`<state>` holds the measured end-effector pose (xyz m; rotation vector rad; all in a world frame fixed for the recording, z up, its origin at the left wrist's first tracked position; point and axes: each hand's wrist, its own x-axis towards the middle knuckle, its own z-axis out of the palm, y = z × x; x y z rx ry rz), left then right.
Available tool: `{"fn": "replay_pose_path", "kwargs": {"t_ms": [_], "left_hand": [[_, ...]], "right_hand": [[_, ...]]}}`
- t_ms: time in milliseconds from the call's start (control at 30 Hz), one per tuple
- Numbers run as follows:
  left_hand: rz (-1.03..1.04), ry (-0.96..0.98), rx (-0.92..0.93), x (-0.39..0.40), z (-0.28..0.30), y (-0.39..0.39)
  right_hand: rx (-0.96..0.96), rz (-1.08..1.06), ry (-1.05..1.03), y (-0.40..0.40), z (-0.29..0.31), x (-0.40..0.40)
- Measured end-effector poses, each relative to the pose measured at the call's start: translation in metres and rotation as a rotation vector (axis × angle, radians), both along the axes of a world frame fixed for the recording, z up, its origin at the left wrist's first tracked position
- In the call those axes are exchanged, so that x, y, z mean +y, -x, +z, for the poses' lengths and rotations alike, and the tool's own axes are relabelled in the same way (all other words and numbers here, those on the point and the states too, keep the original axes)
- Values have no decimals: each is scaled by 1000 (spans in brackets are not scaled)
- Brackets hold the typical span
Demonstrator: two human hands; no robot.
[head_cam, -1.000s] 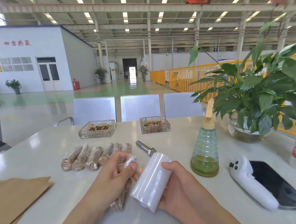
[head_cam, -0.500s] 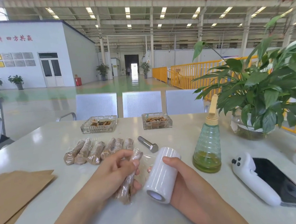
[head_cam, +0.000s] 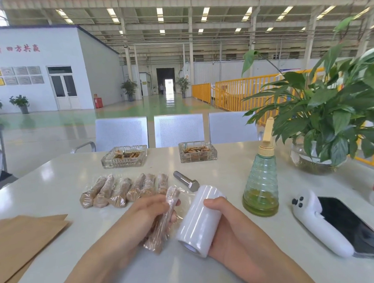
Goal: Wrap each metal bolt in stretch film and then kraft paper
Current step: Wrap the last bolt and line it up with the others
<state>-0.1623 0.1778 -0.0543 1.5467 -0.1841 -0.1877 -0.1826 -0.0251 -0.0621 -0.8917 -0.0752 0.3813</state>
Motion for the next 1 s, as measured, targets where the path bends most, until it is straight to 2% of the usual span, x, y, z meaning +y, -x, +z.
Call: {"fn": "replay_pose_path", "kwargs": {"t_ms": [67,167,233,333,500,633,733,833,900,1000], "left_hand": [[-58,-3,-33,5,5,5],[-73,63,-9,6,5,8],[-51,65,-36,2,4,7],[31,-15,-115,-3,1,6],[-12,-114,-181,-11,-1,10],[11,7,-168,-16,-2,10],[57,-129,-230,-12,-6,8],[122,-209,-170,-15,-4,2],[-2,-59,-24,-14,-9,1],[-120,106,39,-6,-6,1]], "right_hand": [[-24,-51,-36,2,3,-2],[-71,2,-125,14,6,-4],[-79,20,-108,15,0,-4],[-107,47,-22,15,-3,-2],[-55,57,-4,7,-6,0],[-40,47,5,3,-4,-1],[-67,70,-35,4,-3,0],[-70,53,-25,4,-1,3],[-71,34,-13,4,-1,3],[-67,16,-40,9,1,-2]]}}
